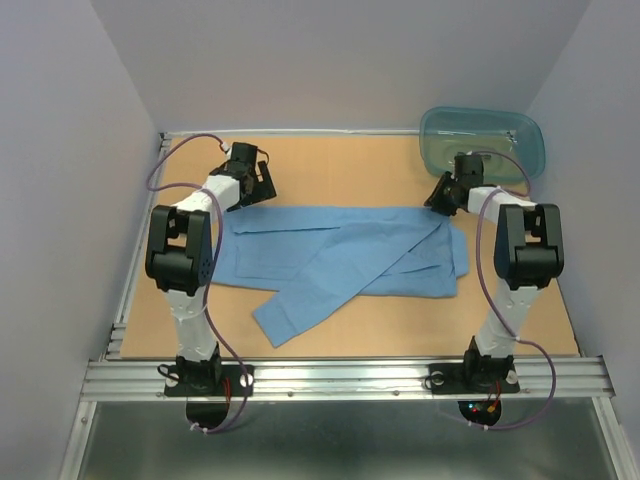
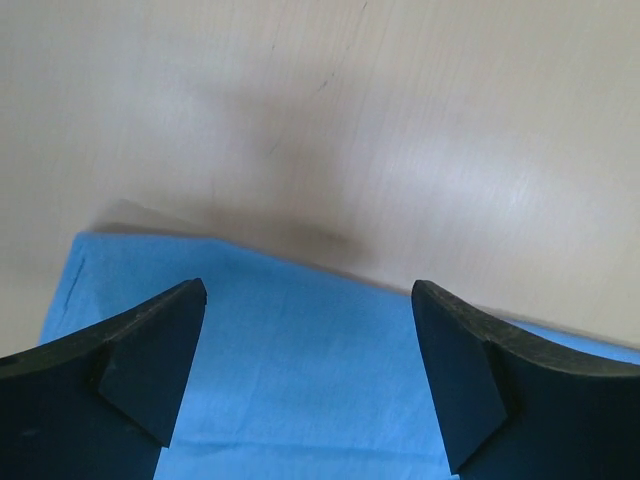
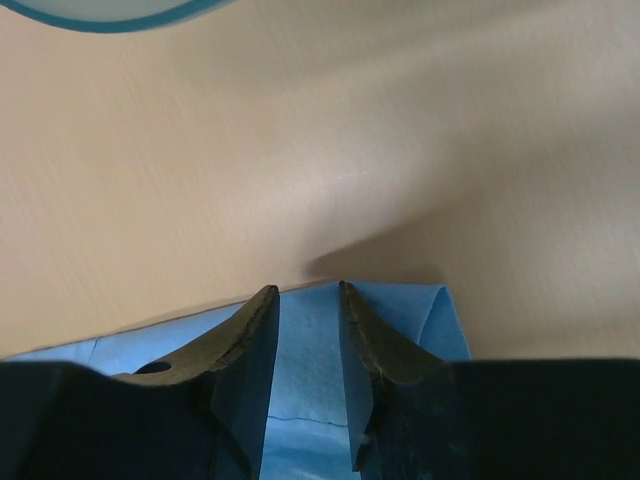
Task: Fold and stack the long sleeve shirts
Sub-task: Fold the shirt
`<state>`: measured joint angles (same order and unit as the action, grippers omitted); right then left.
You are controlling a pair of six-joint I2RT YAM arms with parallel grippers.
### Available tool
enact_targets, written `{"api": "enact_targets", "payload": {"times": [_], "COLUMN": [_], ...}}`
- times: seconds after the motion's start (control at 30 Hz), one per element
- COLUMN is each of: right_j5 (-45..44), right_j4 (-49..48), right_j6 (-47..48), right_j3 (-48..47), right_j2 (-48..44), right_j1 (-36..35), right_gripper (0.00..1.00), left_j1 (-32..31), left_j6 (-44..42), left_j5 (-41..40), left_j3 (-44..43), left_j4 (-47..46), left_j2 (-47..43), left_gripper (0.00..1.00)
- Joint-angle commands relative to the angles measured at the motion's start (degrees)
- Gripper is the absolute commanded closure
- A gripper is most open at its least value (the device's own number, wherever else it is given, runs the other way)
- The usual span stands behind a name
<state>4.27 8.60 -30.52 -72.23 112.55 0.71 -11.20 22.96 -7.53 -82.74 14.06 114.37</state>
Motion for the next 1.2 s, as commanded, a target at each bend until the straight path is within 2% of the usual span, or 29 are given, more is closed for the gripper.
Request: {"api": "enact_targets", "payload": {"times": [0.0, 0.07, 0.13, 0.23, 0.37, 0.4, 0.47, 0.63, 0.77, 0.97, 1.17], "right_j5": [-0.94, -0.58, -0.23, 0.91, 1.79, 2.23, 3.1, 8.2, 10.14, 8.21, -0.04], "right_j4": [-0.43, -0.43, -0.43, -0.34, -0.25, -0.16, -0.08, 1.06, 3.09, 3.27, 1.6], "right_j6": [1.61, 2.04, 3.18, 5.55, 6.88, 7.05, 7.58, 8.81, 5.57, 0.2, -1.73], "right_j3": [-1.34, 0.15, 2.78, 6.56, 11.74, 12.54, 14.65, 15.89, 19.04, 25.64, 23.19], "right_j2": [-7.93, -11.28, -15.86, -21.64, -28.33, -29.57, -32.46, -34.77, -34.24, -31.0, -23.44], "right_j1": [0.0, -0.36, -0.62, -2.99, -3.61, -3.61, -3.79, -4.4, -5.19, -6.07, -5.81], "right_gripper": [0.62, 0.59, 0.51, 0.37, 0.22, 0.18, 0.15, 0.14, 0.2, 0.33, 0.44], "left_j1": [-1.89, -5.04, -9.17, -21.79, -31.93, -36.74, -42.55, -44.96, -45.66, -46.02, -46.19], "left_j6": [-2.05, -1.6, -2.92, -1.96, -1.78, -0.91, -1.6, 2.52, 4.02, 2.88, 2.09], "left_j5": [-3.54, -2.93, -3.54, -3.72, -3.81, -4.5, -2.41, 2.25, 2.96, 3.84, 3.93], "left_j3": [4.06, 9.59, 16.1, 23.29, 28.32, 28.51, 28.34, 30.08, 31.24, 31.24, 29.39], "left_j4": [3.94, 6.5, 8.94, 12.03, 13.88, 14.41, 13.8, 12.48, 9.05, 7.91, 8.43], "left_j2": [-14.41, -20.39, -25.83, -31.63, -37.0, -37.89, -39.39, -35.71, -33.51, -32.28, -28.68], "left_gripper": [0.02, 0.02, 0.01, 0.07, 0.09, 0.07, 0.07, 0.1, 0.12, 0.12, 0.12]}}
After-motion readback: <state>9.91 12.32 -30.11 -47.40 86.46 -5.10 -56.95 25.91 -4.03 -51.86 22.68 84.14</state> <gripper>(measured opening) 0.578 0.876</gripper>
